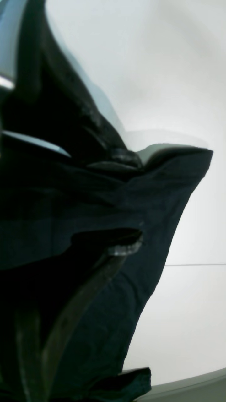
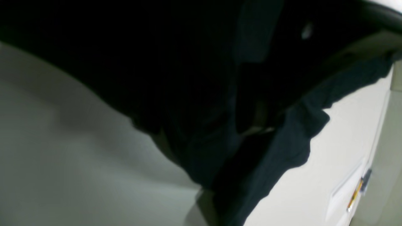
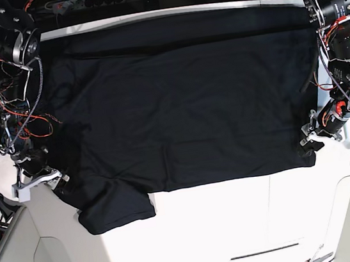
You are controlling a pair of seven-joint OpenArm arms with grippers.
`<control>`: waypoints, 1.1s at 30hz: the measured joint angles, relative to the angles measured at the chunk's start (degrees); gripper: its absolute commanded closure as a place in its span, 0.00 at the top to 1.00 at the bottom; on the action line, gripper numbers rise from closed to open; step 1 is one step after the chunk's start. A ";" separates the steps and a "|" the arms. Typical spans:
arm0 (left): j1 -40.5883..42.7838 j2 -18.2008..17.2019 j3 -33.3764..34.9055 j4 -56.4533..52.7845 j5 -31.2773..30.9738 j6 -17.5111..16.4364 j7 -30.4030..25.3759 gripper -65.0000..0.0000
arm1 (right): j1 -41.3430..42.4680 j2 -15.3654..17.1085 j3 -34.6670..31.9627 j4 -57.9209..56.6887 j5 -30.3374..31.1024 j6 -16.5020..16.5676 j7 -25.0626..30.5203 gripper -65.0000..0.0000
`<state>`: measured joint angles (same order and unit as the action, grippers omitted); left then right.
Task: Fold the T-shirt properly
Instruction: 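Grasp the hem corners with both grippers and fold toward the collar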
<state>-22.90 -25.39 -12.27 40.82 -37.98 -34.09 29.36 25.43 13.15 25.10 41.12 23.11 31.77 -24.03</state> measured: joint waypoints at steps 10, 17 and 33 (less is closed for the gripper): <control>-1.46 -0.24 0.15 -0.07 1.49 0.17 1.97 0.00 | -0.37 -0.31 -0.63 3.08 -2.54 1.03 -3.06 0.00; -2.84 -2.40 0.20 4.94 -1.73 -4.55 11.85 0.00 | -0.72 0.37 -0.66 12.37 -1.05 1.22 -13.53 0.00; 11.28 -10.23 0.37 25.07 -14.19 -5.44 21.79 0.00 | -15.52 5.90 -0.81 32.98 9.14 1.70 -18.88 0.00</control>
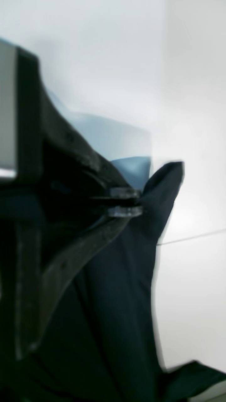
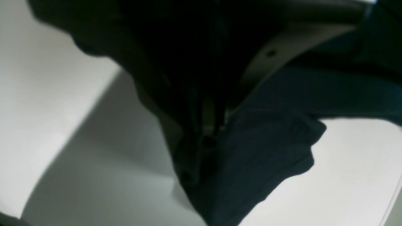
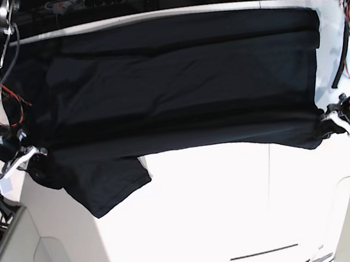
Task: Fold the T-shirt properly
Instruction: 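Grasp the hem corners with both grippers and fold toward the collar, then grasp the folded edge and fold it again over the collar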
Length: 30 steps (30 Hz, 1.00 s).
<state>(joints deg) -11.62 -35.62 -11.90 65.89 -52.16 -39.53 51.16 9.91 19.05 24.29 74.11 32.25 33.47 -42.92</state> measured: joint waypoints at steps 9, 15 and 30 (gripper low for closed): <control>11.21 -2.16 0.15 9.14 -0.96 -0.37 -0.07 0.00 | -8.22 0.13 4.48 6.05 0.92 0.20 -1.95 0.00; 15.23 -1.99 0.15 9.31 -0.83 -0.37 -0.17 0.00 | -13.49 -0.20 5.18 6.01 0.81 0.11 -1.86 0.00; 15.56 1.03 0.15 9.31 0.20 -0.17 -0.17 0.00 | -12.63 -1.27 10.93 7.39 5.33 -0.46 -1.51 0.45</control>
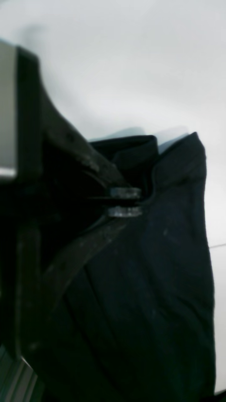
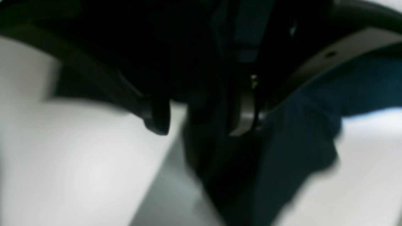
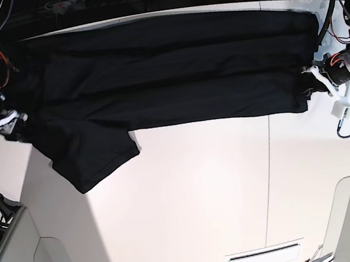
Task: Fold the T-shirt properly
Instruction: 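Grasp the folded edge and fold it again over the collar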
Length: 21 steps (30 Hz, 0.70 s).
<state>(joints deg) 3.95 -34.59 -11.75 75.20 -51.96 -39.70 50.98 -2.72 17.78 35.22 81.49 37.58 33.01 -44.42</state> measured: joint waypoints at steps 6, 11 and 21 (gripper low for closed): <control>0.00 -0.02 0.00 0.00 0.44 0.00 0.00 0.00 | 6.99 0.15 2.10 -0.35 -4.96 -0.63 3.67 0.45; -0.02 0.00 0.00 0.00 0.39 0.00 0.00 0.00 | 11.78 0.20 -1.44 -7.41 -11.52 -1.92 7.67 0.45; 0.00 0.00 0.00 0.00 0.39 0.00 0.00 0.00 | 18.16 -0.55 -14.38 -25.16 -11.26 -0.48 11.72 0.45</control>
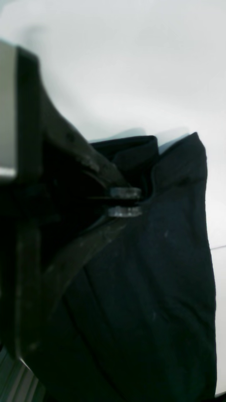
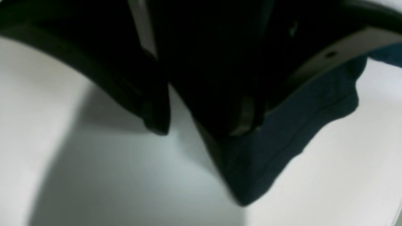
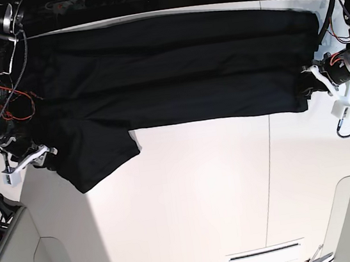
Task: Fold the T-shirt properly
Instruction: 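Grasp the folded edge and fold it again over the collar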
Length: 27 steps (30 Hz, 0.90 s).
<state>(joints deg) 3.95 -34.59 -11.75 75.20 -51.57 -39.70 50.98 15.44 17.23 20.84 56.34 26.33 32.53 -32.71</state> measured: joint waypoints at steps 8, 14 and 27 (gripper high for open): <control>-0.02 0.00 0.00 0.00 -0.04 0.00 0.00 0.00 | 0.44 -6.03 -2.60 0.20 0.70 0.31 0.66 0.41; -0.02 0.00 0.00 0.00 0.00 0.00 0.00 0.00 | 0.22 -6.69 -2.60 0.85 0.15 0.04 -0.50 0.00; 0.00 -3.30 -0.72 4.02 -1.14 0.02 3.72 0.00 | -4.09 -6.32 1.46 26.03 12.31 0.46 -22.32 0.00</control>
<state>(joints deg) 3.95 -37.89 -12.47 79.22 -52.71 -39.68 54.70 11.35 10.92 22.31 82.37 38.63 32.99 -55.02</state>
